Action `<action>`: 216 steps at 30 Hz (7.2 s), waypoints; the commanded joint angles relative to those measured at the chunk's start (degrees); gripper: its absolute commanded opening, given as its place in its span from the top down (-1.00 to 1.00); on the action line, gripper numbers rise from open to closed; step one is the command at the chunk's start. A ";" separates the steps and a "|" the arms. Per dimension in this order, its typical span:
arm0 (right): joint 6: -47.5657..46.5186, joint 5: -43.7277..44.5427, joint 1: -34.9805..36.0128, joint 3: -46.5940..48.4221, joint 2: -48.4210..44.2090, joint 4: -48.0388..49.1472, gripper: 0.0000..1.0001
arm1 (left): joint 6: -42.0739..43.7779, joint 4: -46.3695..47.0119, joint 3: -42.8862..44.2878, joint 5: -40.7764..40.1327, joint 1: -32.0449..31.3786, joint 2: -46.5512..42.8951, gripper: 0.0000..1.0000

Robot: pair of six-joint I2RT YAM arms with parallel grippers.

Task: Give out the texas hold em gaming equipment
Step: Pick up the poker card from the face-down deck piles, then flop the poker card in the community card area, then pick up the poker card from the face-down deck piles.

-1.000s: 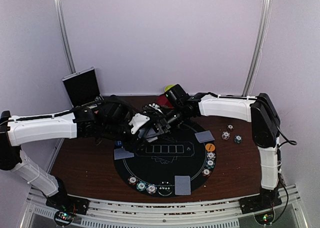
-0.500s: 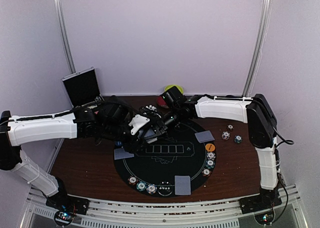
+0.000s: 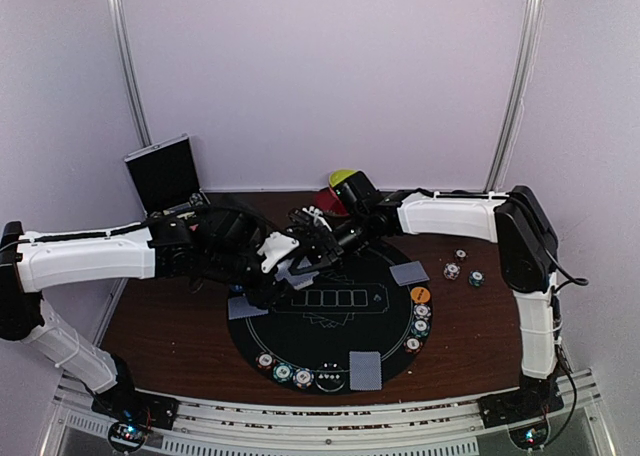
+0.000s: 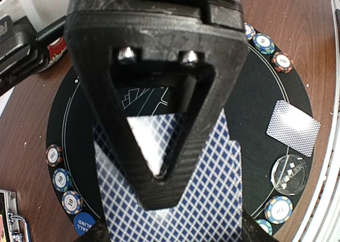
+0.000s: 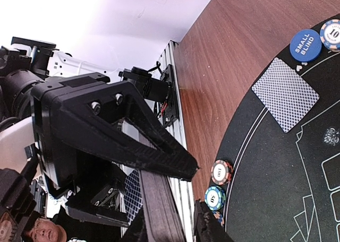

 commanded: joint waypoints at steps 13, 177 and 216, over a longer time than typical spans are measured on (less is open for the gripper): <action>-6.91 5.35 -3.01 -1.35 -5.68 -8.23 0.46 | 0.80 3.72 0.82 0.53 -0.28 -0.85 -0.25; -35.90 82.61 21.15 11.82 -4.78 -24.91 -0.75 | -10.62 -3.85 -10.41 -6.71 23.28 -12.73 -0.24; -4.31 5.97 5.08 2.73 -3.43 -4.87 -0.72 | -1.16 2.39 -1.01 2.58 -0.93 -5.42 -0.24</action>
